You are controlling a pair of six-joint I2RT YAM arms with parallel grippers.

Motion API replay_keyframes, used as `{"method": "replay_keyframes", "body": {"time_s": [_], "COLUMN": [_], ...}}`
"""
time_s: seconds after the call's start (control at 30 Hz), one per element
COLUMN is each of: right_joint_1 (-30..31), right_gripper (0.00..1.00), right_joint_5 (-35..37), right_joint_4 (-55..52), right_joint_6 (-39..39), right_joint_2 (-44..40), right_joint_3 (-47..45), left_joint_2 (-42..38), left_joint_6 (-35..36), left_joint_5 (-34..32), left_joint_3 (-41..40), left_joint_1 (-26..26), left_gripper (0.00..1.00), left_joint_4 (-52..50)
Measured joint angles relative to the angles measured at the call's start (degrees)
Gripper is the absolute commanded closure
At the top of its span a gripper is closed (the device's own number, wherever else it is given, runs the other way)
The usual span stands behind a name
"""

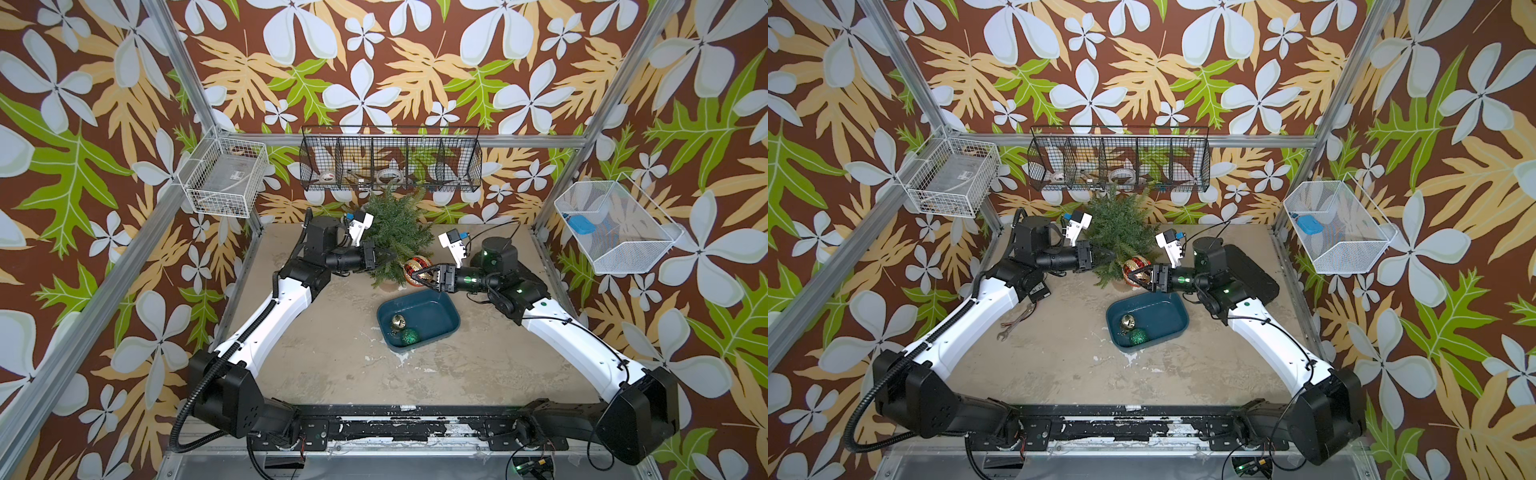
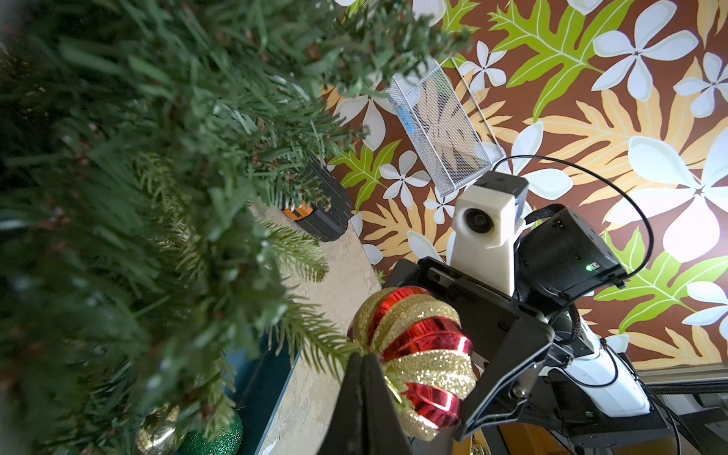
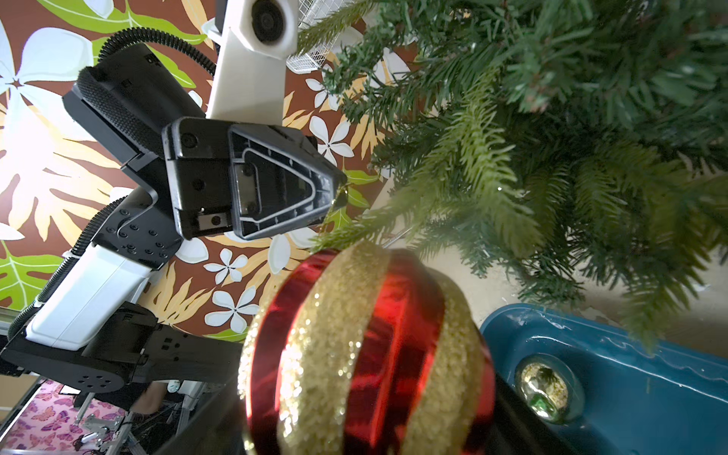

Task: Decorate the small christmas tree with ornaments
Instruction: Hang an ornament on the christmas tree.

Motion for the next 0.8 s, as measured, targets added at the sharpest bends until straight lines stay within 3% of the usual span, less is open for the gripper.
{"method": "replay_keyframes", "body": {"time_s": [0.17, 0.3, 0.57, 0.8], "right_joint_1": [-0.1, -0.1, -0.1, -0.1], "right_gripper": [0.24, 0.24, 0.24, 0.23], "right_joint_5": [0.5, 0.5, 0.5, 0.5], "right_joint_4": [-0.2, -0.2, -0.2, 0.2], "right_joint_6": [0.0, 0.0, 0.0, 0.2], "right_joint_2": [0.0, 0.0, 0.0, -0.3], "right_joint_3": [0.1, 0.5, -0.5, -0.9], "left_joint_2": [-1.5, -2.7, -4.7, -3.3], "left_joint_6": [-1.2, -1.3, -2.8, -3.1], "left_joint_5": [-0.1, -0.1, -0.2, -0.5], "left_joint_3": [-1.7, -2.6, -3.9, -3.2], "left_joint_1": [0.0, 0.0, 0.0, -2.2], "left_gripper": [0.61, 0.61, 0.43, 0.42], "left_joint_4": [0.9, 1.5, 3.2, 3.7]}}
